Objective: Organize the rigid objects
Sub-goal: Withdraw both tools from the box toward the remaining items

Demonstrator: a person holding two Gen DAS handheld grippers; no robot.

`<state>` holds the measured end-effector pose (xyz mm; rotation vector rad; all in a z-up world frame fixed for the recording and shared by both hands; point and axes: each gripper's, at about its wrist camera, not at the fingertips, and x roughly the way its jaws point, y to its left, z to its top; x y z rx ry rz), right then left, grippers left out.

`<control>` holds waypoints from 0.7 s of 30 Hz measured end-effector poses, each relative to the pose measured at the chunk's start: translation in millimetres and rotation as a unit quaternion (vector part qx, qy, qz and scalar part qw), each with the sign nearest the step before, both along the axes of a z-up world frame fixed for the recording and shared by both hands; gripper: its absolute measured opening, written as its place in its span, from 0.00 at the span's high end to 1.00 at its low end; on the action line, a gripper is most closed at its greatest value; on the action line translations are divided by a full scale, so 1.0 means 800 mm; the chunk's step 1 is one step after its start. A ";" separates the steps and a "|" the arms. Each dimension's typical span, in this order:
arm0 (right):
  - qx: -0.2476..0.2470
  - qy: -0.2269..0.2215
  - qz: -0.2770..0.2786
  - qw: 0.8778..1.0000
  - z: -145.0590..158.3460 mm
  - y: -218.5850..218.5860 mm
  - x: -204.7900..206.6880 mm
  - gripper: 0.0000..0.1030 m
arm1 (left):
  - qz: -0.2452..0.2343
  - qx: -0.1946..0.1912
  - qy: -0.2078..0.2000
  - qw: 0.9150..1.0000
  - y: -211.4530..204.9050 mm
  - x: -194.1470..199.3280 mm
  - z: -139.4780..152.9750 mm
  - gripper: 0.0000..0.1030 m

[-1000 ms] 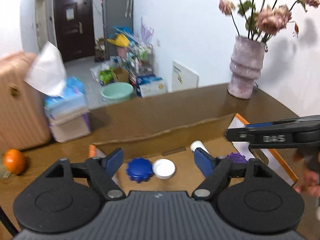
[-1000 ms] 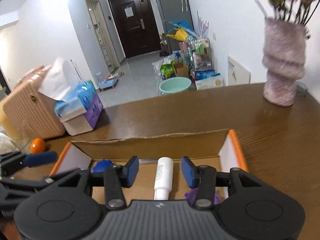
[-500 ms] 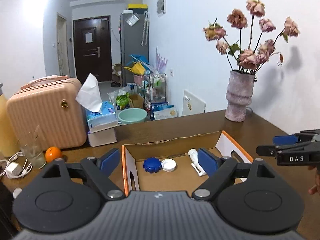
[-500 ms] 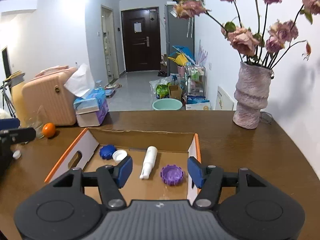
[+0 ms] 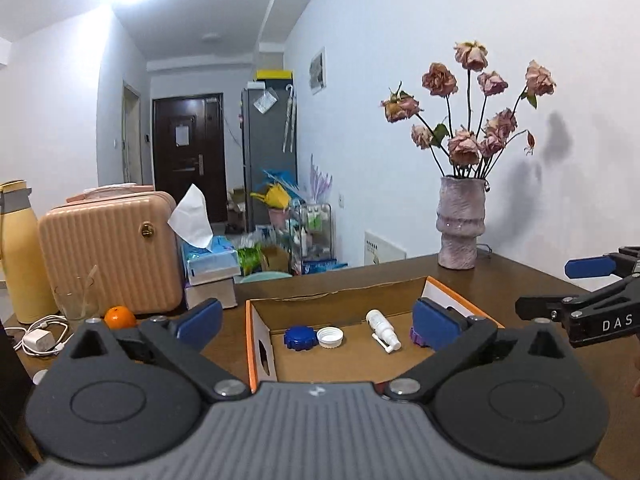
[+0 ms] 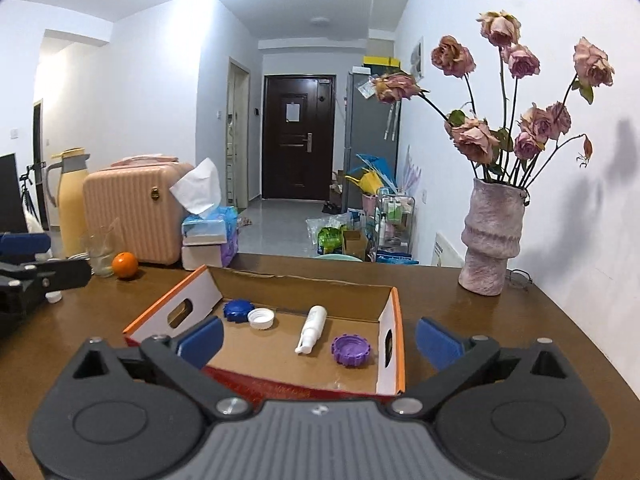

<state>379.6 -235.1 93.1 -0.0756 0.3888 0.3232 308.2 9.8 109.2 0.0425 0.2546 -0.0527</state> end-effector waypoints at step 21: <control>0.004 -0.033 -0.038 0.999 -0.120 -0.015 -0.175 0.00 | -0.006 -0.061 0.073 0.995 -0.003 -0.176 -0.150 0.00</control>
